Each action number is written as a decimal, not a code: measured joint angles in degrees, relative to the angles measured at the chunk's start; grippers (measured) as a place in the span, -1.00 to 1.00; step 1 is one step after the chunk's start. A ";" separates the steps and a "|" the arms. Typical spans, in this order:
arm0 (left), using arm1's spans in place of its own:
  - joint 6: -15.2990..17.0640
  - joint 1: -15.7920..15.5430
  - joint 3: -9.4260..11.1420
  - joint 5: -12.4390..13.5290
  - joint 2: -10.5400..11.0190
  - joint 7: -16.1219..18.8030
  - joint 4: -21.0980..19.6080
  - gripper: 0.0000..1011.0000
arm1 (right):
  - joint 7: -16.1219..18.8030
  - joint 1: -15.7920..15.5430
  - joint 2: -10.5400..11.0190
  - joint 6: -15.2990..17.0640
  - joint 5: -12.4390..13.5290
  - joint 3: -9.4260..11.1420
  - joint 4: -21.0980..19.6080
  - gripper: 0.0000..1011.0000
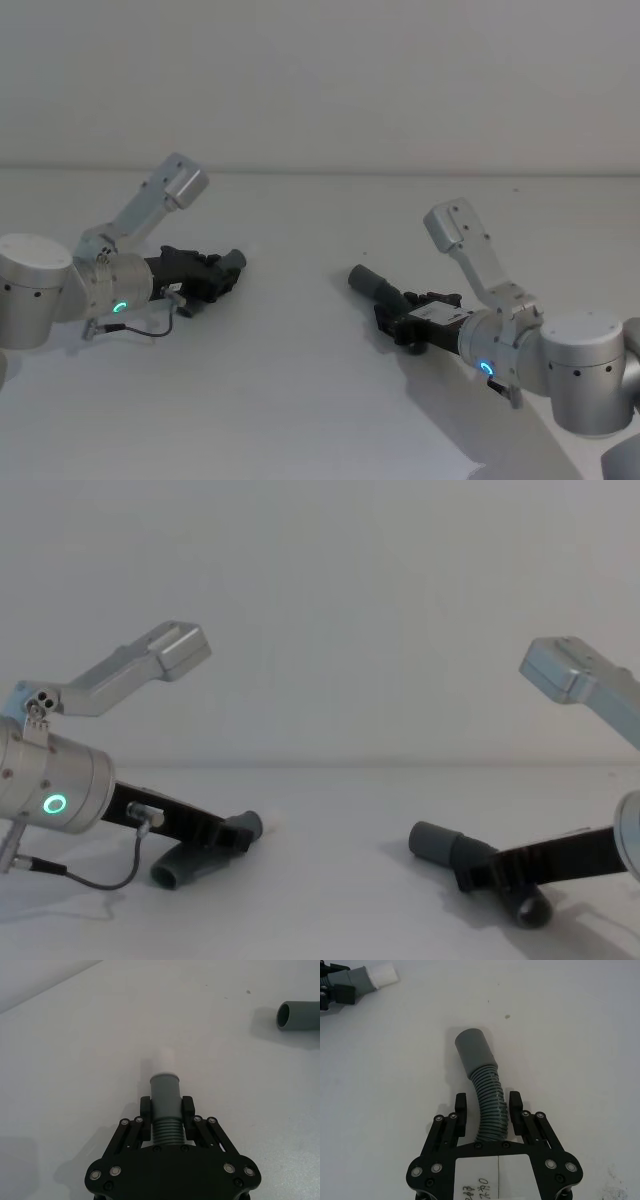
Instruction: Use both hands to pick up one end of the pipe from the table, align the ends, and insert them.
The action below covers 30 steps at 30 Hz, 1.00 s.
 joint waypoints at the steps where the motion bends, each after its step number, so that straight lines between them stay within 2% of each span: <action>1: 0.00 0.00 0.00 0.00 0.00 0.00 0.00 -0.30 | 0.00 0.00 0.00 0.00 0.00 0.00 0.00 -0.04; 30: 0.00 0.00 0.00 0.00 0.00 0.00 0.00 -0.30 | 0.01 0.00 0.00 0.01 0.00 0.00 0.00 -0.41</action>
